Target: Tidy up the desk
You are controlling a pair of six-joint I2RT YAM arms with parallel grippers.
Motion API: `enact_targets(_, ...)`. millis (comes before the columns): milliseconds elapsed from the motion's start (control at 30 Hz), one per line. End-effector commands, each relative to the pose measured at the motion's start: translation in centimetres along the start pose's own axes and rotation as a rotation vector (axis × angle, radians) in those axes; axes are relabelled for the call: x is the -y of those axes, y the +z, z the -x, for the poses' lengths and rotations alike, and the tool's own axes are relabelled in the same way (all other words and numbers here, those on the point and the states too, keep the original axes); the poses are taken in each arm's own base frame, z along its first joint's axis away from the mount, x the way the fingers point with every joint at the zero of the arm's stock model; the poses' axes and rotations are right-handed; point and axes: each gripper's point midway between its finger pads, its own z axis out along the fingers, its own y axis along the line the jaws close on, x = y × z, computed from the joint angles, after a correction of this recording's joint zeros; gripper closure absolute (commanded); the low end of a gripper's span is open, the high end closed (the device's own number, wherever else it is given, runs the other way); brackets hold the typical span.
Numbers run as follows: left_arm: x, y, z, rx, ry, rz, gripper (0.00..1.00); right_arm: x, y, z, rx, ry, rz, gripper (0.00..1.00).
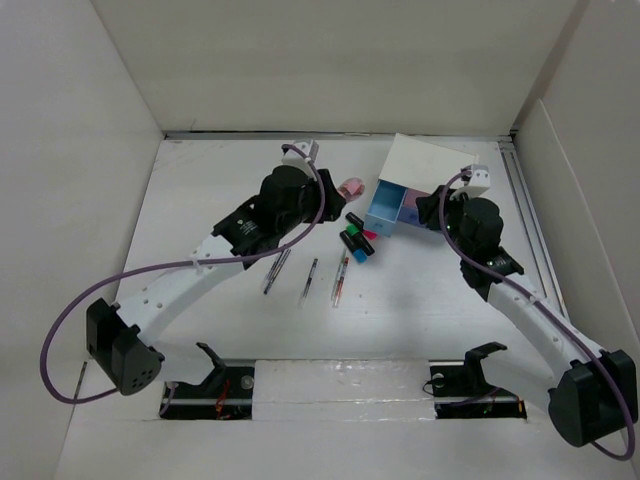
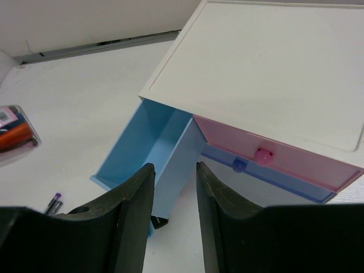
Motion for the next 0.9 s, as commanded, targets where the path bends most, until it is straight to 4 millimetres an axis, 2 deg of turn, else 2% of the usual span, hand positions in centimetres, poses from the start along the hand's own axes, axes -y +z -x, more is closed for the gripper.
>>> enact_targets(0, 5.2, -0.9, 2.8, 0.04, 0.018, -0.194, 1.0, -0.9, -0.6, 2.7, 0.073, -0.003, 0.016, 0.59)
enact_targets(133, 6.9, -0.1, 2.4, 0.015, 0.019, -0.27, 1.0, -0.9, -0.7, 2.8, 0.074, -0.003, 0.017, 0.59)
enact_targets(300, 7.7, 2.2, 1.4, -0.035, 0.037, -0.298, 1.0, -0.6, -0.5, 2.7, 0.07, 0.001, 0.009, 0.59)
enact_targets(333, 8.0, 2.4, 1.7, -0.03, 0.041, -0.299, 1.0, -0.6, -0.5, 2.7, 0.07, -0.001, 0.009, 0.59)
enact_targets(367, 7.6, 3.4, 1.1, -0.045, 0.045, -0.279, 1.0, -0.6, -0.5, 2.6, 0.067, 0.0, 0.008, 0.59)
enact_targets(600, 6.6, 6.7, 0.3, -0.062, 0.052, -0.203, 1.0, -0.6, -0.4, 2.6, 0.067, -0.001, 0.01, 0.59)
enact_targets(833, 6.3, 8.0, -0.2, -0.064, 0.056, -0.165, 1.0, -0.4, -0.4, 2.6, 0.068, 0.001, 0.005, 0.59)
enact_targets(867, 6.1, 8.5, -0.8, -0.081, 0.06, -0.159, 1.0, -0.4, -0.4, 2.7, 0.07, 0.003, 0.006, 0.59)
